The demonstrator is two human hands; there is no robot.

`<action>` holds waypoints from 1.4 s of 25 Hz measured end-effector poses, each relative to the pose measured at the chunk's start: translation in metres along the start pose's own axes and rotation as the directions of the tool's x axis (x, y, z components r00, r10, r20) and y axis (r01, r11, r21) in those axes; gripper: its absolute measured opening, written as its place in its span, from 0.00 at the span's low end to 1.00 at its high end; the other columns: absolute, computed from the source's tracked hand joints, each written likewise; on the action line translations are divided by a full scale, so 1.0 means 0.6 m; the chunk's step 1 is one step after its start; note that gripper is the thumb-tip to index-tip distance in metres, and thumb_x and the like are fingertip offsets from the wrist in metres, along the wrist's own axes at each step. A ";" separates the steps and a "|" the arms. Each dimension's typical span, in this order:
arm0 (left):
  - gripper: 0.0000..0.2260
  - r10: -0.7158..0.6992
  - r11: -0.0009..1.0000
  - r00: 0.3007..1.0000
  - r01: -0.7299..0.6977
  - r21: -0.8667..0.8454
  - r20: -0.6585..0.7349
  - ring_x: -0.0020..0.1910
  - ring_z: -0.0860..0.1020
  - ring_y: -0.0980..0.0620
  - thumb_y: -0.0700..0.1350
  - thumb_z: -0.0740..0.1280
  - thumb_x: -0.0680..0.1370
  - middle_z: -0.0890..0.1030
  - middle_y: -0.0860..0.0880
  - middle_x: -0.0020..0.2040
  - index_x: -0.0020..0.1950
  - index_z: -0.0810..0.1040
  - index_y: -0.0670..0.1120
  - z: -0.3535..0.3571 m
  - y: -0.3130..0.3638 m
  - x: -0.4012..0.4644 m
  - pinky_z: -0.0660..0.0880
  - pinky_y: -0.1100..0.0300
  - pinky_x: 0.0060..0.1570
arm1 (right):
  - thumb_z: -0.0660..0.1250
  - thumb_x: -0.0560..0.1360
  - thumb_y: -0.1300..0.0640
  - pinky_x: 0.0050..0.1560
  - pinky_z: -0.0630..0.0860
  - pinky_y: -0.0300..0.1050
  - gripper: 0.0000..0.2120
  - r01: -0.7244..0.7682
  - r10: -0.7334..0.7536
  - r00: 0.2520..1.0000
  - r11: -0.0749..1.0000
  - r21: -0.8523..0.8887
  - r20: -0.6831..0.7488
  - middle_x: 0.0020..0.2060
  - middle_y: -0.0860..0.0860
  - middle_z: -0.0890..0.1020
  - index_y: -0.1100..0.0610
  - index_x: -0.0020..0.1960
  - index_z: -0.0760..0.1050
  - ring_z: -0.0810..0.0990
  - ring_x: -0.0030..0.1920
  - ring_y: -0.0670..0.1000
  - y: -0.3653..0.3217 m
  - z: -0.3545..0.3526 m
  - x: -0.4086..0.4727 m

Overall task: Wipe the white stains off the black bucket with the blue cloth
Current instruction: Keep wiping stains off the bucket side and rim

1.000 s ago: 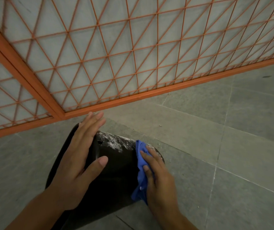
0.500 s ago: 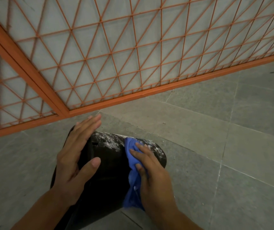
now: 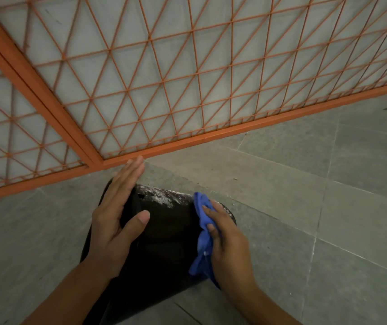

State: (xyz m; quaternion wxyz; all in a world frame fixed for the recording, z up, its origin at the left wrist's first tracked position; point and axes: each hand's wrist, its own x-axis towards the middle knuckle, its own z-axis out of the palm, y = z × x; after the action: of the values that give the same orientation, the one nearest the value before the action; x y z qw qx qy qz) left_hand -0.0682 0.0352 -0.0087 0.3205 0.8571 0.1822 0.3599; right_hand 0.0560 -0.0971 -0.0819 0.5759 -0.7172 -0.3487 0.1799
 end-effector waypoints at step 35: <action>0.32 0.010 0.999 1.000 -0.010 -0.050 0.006 0.76 0.61 0.48 0.64 0.60 0.76 0.66 0.45 0.75 0.71 0.66 0.42 0.010 0.001 -0.004 0.57 0.55 0.74 | 0.58 0.77 0.66 0.61 0.56 0.19 0.18 0.084 -0.075 0.985 0.995 -0.052 0.153 0.65 0.40 0.66 0.52 0.63 0.72 0.61 0.67 0.37 -0.018 -0.014 0.005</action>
State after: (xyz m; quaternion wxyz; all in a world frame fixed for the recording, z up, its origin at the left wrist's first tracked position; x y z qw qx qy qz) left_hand -0.0654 0.0308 -0.0129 0.3404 0.8509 0.1679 0.3632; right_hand 0.0603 -0.1000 -0.0690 0.5332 -0.7036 -0.4249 0.2003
